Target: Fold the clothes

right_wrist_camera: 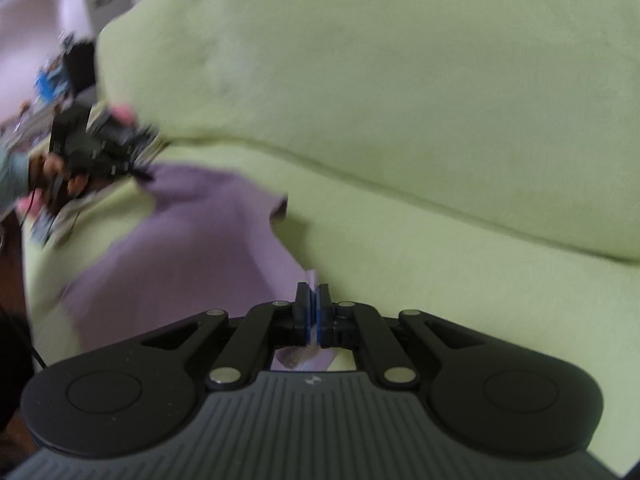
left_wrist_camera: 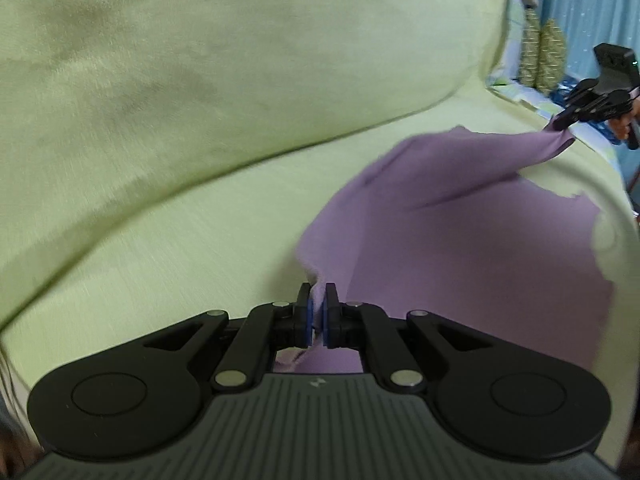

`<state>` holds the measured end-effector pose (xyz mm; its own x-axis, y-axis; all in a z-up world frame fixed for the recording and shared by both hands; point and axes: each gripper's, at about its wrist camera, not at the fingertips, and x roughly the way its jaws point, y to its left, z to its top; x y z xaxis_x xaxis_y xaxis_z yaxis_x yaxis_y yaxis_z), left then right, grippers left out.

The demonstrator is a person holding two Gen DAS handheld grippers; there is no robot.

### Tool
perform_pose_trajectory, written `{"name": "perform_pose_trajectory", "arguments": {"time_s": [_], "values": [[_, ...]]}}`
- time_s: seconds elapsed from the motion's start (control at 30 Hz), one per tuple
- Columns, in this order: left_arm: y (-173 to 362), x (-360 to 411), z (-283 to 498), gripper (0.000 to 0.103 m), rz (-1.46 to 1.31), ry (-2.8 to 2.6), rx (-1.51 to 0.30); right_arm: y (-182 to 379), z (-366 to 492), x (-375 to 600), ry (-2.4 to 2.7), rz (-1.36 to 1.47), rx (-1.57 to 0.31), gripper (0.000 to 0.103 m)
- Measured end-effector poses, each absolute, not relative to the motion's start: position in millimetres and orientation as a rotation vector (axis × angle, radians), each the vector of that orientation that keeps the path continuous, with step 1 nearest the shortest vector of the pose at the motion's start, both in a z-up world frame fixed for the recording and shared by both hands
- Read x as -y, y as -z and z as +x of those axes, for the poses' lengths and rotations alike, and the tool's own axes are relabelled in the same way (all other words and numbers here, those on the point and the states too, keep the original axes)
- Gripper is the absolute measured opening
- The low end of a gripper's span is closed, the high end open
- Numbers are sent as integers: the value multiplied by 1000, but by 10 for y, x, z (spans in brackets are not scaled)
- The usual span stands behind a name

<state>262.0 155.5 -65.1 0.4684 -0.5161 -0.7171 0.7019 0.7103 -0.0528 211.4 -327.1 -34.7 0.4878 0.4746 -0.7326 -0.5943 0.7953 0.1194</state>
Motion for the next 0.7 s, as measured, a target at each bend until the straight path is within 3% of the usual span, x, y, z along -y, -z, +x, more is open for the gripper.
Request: {"name": "perform_pose_trajectory", "arguments": {"time_s": [0.3,0.5,0.57,0.63,0.7], "values": [[887,-1560,1738,2,301,787,-877,609,1392,3390,-672,-258,-986,1],[889,-1501,1535,2,329,812,-901,584,1169,3458,-627,-337,-919,3],[905,-1451,1485,2,347,833,-912,695,1166,3451,-559,-382,-961,11],[877,-1438,1408,3,353,853,-909,721,1149,3452,-494,-420,-965,36],[841,-1441,1326,5,364,871,-907,647,1095,3409,-475,-397,-922,38]]}}
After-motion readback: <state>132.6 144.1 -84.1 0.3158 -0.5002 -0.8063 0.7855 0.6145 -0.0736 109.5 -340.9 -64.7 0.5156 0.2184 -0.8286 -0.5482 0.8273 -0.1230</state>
